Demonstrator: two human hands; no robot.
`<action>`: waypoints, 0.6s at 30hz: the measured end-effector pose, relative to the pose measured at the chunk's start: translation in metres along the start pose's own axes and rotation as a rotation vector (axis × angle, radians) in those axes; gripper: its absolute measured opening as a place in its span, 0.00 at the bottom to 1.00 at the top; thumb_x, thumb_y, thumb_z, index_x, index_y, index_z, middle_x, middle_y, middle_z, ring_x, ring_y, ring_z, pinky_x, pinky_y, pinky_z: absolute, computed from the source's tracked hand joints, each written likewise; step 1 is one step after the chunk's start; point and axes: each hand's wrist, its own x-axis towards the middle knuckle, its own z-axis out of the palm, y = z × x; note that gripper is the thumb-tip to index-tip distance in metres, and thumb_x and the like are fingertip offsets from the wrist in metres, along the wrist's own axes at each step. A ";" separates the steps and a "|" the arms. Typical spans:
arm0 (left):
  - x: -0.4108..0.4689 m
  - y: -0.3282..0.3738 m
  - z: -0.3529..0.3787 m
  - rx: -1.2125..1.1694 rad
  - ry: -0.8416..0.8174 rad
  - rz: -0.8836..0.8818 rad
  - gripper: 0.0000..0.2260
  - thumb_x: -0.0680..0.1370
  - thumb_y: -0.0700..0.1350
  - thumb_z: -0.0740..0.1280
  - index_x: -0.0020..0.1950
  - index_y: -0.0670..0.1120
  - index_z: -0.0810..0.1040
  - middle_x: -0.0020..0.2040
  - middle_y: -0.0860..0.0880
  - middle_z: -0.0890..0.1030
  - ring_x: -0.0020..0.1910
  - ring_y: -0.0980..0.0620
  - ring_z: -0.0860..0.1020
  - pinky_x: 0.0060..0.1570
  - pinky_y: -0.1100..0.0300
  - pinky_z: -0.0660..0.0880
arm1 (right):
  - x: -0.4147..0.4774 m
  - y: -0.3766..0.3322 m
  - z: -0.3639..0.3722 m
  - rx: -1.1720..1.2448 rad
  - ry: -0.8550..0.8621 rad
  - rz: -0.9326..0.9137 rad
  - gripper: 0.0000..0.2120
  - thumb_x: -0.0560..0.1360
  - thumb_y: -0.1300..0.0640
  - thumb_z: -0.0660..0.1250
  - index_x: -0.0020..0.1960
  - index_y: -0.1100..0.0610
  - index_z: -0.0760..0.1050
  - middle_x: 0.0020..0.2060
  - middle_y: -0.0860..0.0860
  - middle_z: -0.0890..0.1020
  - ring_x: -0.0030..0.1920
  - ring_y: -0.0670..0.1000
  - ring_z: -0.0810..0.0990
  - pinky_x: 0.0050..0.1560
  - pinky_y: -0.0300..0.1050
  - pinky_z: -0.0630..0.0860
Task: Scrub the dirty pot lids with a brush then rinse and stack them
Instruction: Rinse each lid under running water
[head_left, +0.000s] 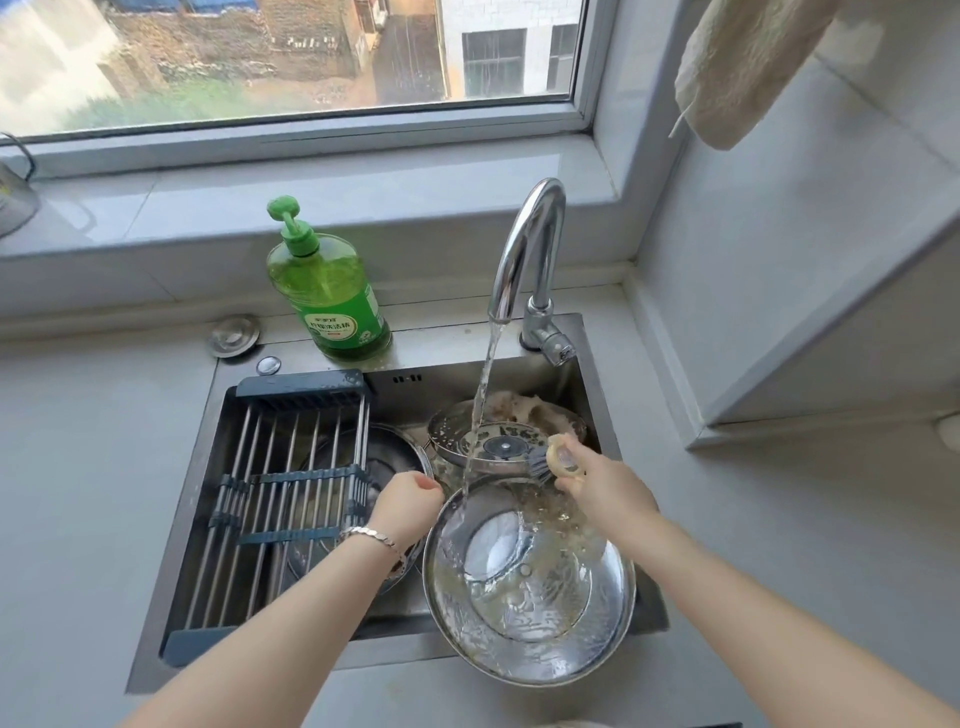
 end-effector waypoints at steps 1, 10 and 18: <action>0.001 -0.003 0.002 0.053 0.011 -0.003 0.10 0.77 0.38 0.60 0.38 0.49 0.71 0.33 0.50 0.72 0.33 0.52 0.70 0.35 0.62 0.66 | 0.006 0.008 -0.001 0.139 -0.024 0.048 0.26 0.79 0.56 0.61 0.74 0.46 0.58 0.62 0.53 0.76 0.58 0.55 0.75 0.51 0.43 0.69; 0.012 -0.030 0.026 0.282 -0.140 -0.151 0.12 0.79 0.42 0.61 0.36 0.44 0.67 0.30 0.48 0.68 0.27 0.52 0.67 0.30 0.62 0.64 | 0.059 0.087 -0.016 0.265 0.316 0.371 0.10 0.79 0.63 0.55 0.54 0.63 0.74 0.55 0.64 0.79 0.55 0.63 0.77 0.49 0.47 0.70; 0.015 -0.041 0.032 0.484 -0.255 -0.120 0.05 0.79 0.40 0.60 0.43 0.44 0.70 0.42 0.47 0.75 0.40 0.50 0.73 0.39 0.60 0.71 | 0.058 0.078 -0.006 0.122 0.353 0.340 0.25 0.75 0.65 0.61 0.71 0.64 0.61 0.65 0.65 0.65 0.66 0.64 0.62 0.65 0.50 0.60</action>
